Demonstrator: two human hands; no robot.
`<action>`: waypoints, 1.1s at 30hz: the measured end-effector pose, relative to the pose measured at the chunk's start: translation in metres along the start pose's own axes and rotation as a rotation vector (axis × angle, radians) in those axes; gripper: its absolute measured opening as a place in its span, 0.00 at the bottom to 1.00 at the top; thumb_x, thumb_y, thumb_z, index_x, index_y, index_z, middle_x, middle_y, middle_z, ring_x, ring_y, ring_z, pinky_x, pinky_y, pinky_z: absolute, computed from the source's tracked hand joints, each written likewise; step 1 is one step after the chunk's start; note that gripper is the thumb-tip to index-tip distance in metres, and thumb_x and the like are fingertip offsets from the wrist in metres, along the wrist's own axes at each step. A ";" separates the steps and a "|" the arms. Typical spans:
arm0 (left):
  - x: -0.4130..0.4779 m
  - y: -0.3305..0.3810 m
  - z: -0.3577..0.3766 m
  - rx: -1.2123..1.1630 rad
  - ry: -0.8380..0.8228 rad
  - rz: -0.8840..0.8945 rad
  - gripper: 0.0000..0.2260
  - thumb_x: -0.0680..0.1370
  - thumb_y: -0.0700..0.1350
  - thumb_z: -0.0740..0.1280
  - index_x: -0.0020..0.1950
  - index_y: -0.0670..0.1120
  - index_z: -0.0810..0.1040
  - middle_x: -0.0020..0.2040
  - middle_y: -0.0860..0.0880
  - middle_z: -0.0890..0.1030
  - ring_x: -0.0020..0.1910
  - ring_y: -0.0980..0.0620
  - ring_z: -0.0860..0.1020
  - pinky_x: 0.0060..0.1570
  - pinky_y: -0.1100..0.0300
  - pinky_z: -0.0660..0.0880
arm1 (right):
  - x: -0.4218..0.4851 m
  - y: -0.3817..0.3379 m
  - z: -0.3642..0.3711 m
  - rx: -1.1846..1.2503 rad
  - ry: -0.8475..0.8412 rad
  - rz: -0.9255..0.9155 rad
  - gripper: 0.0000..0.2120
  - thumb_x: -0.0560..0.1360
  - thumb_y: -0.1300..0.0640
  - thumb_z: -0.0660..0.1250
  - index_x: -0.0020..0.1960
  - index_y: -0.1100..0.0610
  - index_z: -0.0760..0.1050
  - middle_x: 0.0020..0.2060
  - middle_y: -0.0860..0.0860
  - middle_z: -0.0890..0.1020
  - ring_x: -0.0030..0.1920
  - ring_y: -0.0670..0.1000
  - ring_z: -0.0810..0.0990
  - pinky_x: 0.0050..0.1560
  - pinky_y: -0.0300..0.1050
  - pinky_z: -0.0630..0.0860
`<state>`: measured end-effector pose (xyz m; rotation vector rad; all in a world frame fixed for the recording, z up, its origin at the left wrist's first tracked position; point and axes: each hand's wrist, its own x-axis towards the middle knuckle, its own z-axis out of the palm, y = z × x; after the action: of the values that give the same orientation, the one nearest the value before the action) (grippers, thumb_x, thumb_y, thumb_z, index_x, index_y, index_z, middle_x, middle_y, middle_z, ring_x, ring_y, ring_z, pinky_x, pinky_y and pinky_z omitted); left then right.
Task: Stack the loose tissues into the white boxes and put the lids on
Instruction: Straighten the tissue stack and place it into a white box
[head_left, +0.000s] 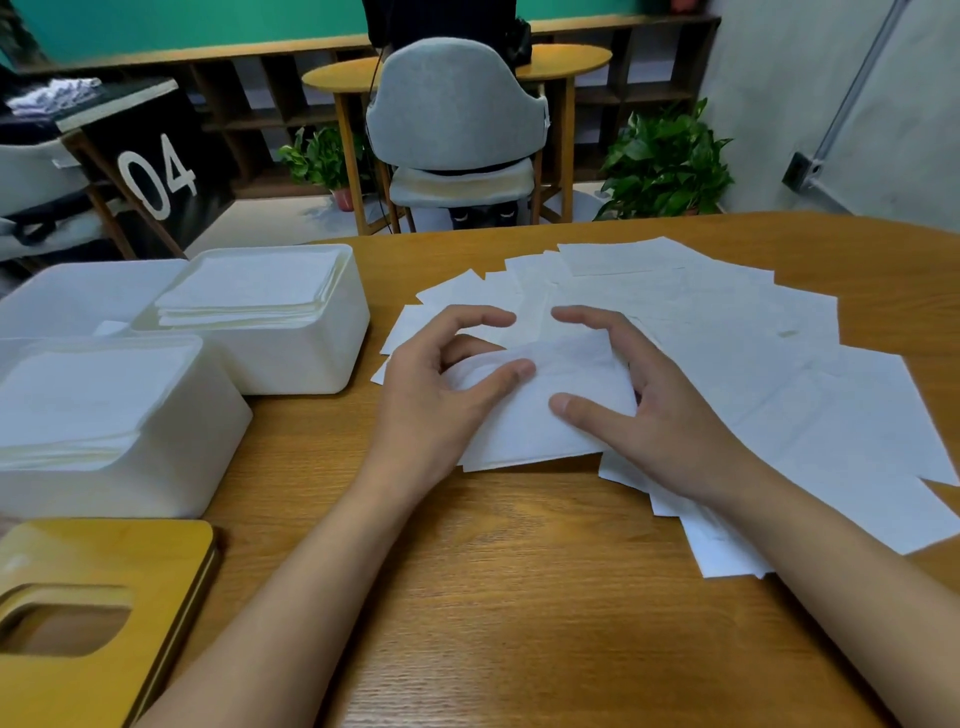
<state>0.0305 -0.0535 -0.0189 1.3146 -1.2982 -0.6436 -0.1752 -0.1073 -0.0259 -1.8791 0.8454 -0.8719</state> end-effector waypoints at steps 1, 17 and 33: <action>0.000 0.000 0.001 -0.005 0.005 -0.001 0.15 0.75 0.45 0.80 0.60 0.53 0.83 0.44 0.52 0.87 0.50 0.54 0.85 0.54 0.51 0.82 | 0.000 0.000 0.001 -0.003 -0.005 -0.008 0.30 0.78 0.55 0.75 0.74 0.35 0.67 0.70 0.35 0.72 0.71 0.44 0.74 0.71 0.56 0.75; 0.003 -0.005 0.006 -0.120 -0.020 -0.210 0.23 0.77 0.49 0.77 0.70 0.59 0.74 0.62 0.55 0.82 0.56 0.60 0.83 0.49 0.66 0.80 | 0.003 0.002 -0.013 0.074 0.112 -0.109 0.14 0.81 0.67 0.68 0.57 0.51 0.85 0.56 0.43 0.86 0.62 0.45 0.81 0.61 0.36 0.75; 0.012 -0.033 -0.013 0.725 -0.202 0.122 0.05 0.78 0.45 0.73 0.52 0.51 0.87 0.49 0.57 0.83 0.51 0.57 0.79 0.53 0.50 0.79 | 0.011 0.027 -0.029 -0.083 0.277 0.032 0.16 0.81 0.64 0.68 0.61 0.46 0.85 0.60 0.38 0.85 0.67 0.40 0.78 0.74 0.49 0.71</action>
<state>0.0559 -0.0682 -0.0427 1.7546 -1.8623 -0.2147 -0.1986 -0.1386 -0.0366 -1.8354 1.0911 -1.1093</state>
